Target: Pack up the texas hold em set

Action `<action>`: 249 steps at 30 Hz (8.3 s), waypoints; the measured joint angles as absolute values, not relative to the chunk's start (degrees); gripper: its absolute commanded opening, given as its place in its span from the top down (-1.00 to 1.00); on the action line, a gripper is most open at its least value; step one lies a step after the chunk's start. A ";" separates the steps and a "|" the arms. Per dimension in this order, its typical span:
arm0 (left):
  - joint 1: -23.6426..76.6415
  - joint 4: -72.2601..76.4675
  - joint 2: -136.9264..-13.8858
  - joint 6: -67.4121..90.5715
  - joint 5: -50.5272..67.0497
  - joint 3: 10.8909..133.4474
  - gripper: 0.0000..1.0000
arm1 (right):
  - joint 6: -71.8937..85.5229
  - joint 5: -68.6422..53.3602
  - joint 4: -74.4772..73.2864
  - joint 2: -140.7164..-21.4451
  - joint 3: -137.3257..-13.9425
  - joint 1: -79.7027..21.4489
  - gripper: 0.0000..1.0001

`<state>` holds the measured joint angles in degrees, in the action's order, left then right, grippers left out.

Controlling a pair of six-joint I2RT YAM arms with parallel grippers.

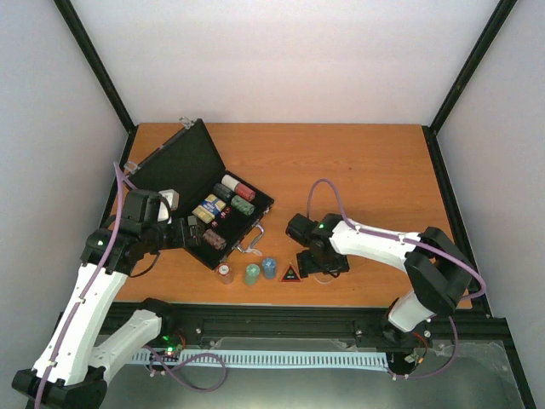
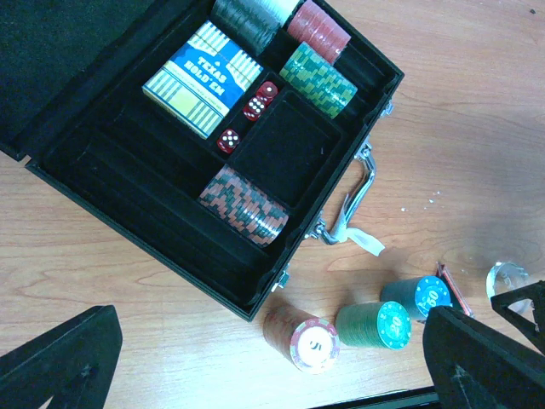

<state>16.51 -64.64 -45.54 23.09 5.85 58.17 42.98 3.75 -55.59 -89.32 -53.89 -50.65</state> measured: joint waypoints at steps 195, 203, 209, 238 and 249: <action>16.51 -68.51 -38.61 22.70 3.55 54.54 -0.99 | 30.26 8.01 -55.72 -124.97 -111.66 -56.23 -0.22; 16.51 -69.56 -37.43 22.72 3.18 54.57 -0.99 | 33.45 4.23 -54.22 -129.36 -115.87 -56.23 -0.20; 16.51 -70.41 -37.17 22.72 3.25 54.59 -1.00 | 36.49 2.13 -52.86 -132.84 -117.12 -56.23 -0.19; 16.51 -70.35 -38.96 22.68 4.19 54.59 -0.99 | 45.01 -0.69 -50.37 -137.29 -120.38 -56.23 -0.83; 16.51 -70.32 -39.20 22.70 4.12 54.59 -0.99 | 39.86 -1.87 -49.91 -135.66 -120.38 -56.27 -1.00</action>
<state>16.51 -70.32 -39.20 22.70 4.12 54.59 39.86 -1.87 -49.91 -135.66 -120.38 -56.27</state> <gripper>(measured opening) 0.997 0.978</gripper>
